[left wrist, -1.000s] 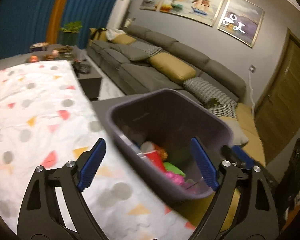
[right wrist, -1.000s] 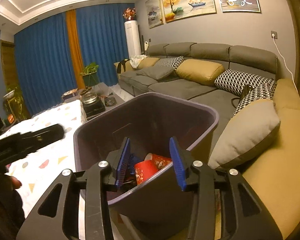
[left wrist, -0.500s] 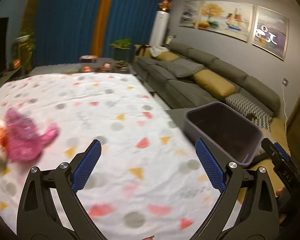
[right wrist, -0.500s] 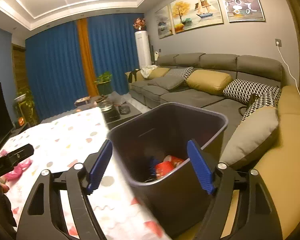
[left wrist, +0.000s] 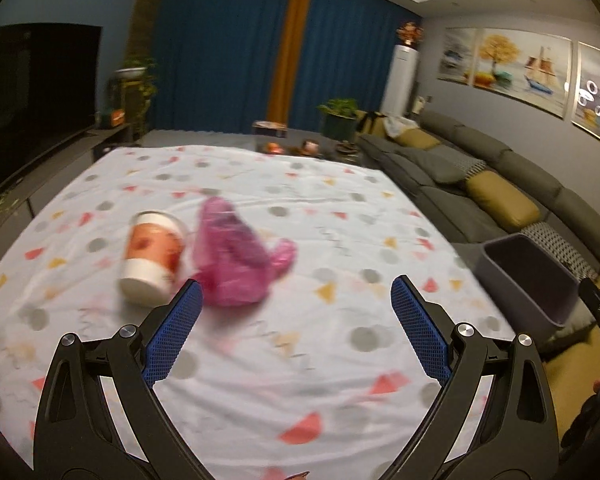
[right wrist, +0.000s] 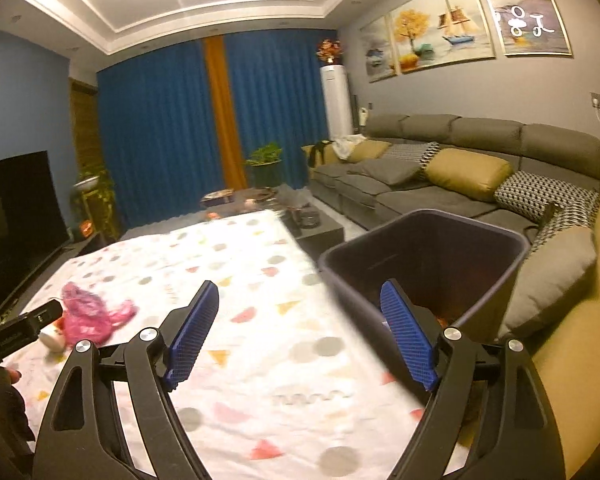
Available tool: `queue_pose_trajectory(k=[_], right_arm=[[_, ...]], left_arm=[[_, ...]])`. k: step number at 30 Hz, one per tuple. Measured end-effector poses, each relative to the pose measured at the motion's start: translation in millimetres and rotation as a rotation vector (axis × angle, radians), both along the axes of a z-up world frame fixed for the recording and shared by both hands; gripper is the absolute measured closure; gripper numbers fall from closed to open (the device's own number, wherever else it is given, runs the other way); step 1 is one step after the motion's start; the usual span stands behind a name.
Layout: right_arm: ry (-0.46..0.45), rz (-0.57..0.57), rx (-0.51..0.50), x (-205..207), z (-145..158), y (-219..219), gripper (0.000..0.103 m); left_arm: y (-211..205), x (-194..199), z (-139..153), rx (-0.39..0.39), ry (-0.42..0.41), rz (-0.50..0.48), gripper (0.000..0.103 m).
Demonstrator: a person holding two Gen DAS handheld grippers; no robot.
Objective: Collect trash
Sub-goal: 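Move both open tools back to the orange cup and pink bag, then grasp the orange-white paper cup with left tool while right tool grasps the pink bag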
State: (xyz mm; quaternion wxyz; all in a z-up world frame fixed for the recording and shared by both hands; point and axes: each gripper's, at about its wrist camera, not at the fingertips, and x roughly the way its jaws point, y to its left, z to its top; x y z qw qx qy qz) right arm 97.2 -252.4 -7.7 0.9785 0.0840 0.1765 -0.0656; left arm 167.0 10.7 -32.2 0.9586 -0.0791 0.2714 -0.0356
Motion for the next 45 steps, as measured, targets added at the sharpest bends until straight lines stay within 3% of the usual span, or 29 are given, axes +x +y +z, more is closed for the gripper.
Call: queue_pose_trajectory(k=[11, 24, 32, 40, 45], right_arm=[[0.013, 0.111, -0.025, 15, 3, 58, 0.022], [0.042, 0.278, -0.072, 51, -5, 139, 0.022], [0.054, 0.365, -0.096, 85, -8, 187, 0.022], [0.131, 0.454, -0.107, 129, -30, 237, 0.022], [0.19, 0.508, -0.114, 148, -45, 262, 0.035]], left_arm=[[48, -11, -1, 0.003, 0.002, 0.067, 0.01], [94, 10, -19, 0.021, 0.043, 0.145, 0.01], [121, 19, -23, 0.022, 0.045, 0.186, 0.01], [150, 24, -25, 0.004, 0.036, 0.206, 0.01], [154, 30, -26, -0.005, 0.03, 0.177, 0.01]])
